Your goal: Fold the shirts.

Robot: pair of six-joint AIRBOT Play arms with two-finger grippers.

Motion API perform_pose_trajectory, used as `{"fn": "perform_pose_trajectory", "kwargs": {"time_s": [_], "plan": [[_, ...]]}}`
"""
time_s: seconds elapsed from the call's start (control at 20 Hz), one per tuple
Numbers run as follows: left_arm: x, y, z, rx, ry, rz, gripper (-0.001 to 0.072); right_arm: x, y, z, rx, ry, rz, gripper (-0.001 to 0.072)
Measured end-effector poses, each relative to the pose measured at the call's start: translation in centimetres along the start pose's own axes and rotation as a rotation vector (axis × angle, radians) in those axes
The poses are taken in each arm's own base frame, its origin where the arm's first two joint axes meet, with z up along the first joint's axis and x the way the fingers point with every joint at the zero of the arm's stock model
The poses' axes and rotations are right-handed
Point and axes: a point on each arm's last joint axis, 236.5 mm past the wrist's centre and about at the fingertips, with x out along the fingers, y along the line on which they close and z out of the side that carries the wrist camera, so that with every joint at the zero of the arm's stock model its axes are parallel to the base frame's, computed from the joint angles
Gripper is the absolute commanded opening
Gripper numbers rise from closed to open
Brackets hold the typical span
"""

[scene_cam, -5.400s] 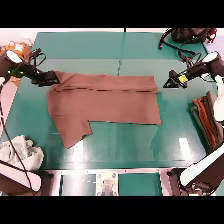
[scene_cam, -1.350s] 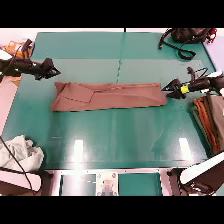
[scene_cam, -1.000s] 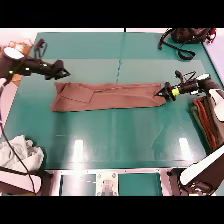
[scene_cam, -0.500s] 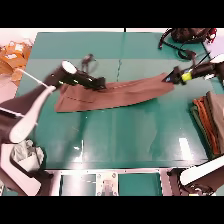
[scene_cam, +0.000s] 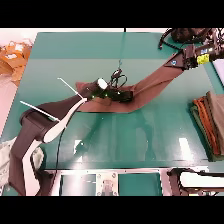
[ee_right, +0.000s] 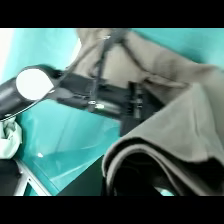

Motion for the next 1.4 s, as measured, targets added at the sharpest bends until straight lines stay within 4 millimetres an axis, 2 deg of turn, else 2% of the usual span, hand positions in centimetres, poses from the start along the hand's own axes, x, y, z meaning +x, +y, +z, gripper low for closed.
{"fn": "perform_pose_trajectory", "kwargs": {"time_s": [0.15,0.25,0.4,0.55,0.65,0.75,0.85,0.95,1.0,1.05,1.1,1.2,1.3,1.4], "plan": [[-0.9,-1.0,0.6,-0.009,0.031,-0.041,0.0021,0.2,0.8,-0.3,-0.010,0.007,0.006,0.0025],[-3.1,-1.9,1.6,0.006,0.073,-0.085,0.0021,0.4,1.0,-0.1,-0.014,0.000,0.003,0.0025],[-8.2,-2.3,4.0,0.050,0.123,-0.132,0.0021,1.8,2.7,0.2,-0.038,0.000,0.019,0.0024],[-15.2,-0.4,7.2,0.069,0.111,-0.104,0.0021,4.9,5.7,0.6,-0.076,0.007,0.052,0.0024],[-20.8,1.8,9.8,0.072,0.037,-0.046,0.0021,8.2,8.1,0.8,-0.097,0.011,0.083,0.0025],[-26.2,4.4,11.5,0.061,-0.028,0.027,0.0021,12.5,10.9,0.7,-0.114,0.020,0.119,0.0025],[-31.5,6.4,13.0,0.051,-0.113,0.085,0.0021,18.1,13.4,-0.1,-0.124,0.039,0.150,0.0025],[-35.9,8.8,13.7,0.040,-0.179,0.143,0.0022,24.5,15.6,-1.1,-0.119,0.036,0.172,0.0029],[-37.9,9.7,13.9,0.037,-0.209,0.166,0.0021,27.8,16.3,-1.7,-0.110,0.026,0.178,0.0218],[-39.7,10.6,14.0,0.033,-0.235,0.183,0.0022,31.5,17.1,-2.4,-0.090,0.005,0.186,0.0553],[-40.9,11.6,14.0,0.024,-0.251,0.203,0.0022,34.8,17.6,-3.1,-0.062,-0.023,0.191,0.0613],[-42.8,13.2,13.7,0.009,-0.268,0.229,0.0021,39.4,17.8,-4.3,-0.012,-0.064,0.188,0.0612],[-43.8,14.7,13.1,-0.007,-0.267,0.250,0.0021,40.6,17.0,-3.7,0.023,-0.107,0.178,0.0612],[-44.2,15.5,12.7,-0.011,-0.260,0.272,0.0021,39.5,15.3,-1.9,0.059,-0.120,0.173,0.0612]]}}
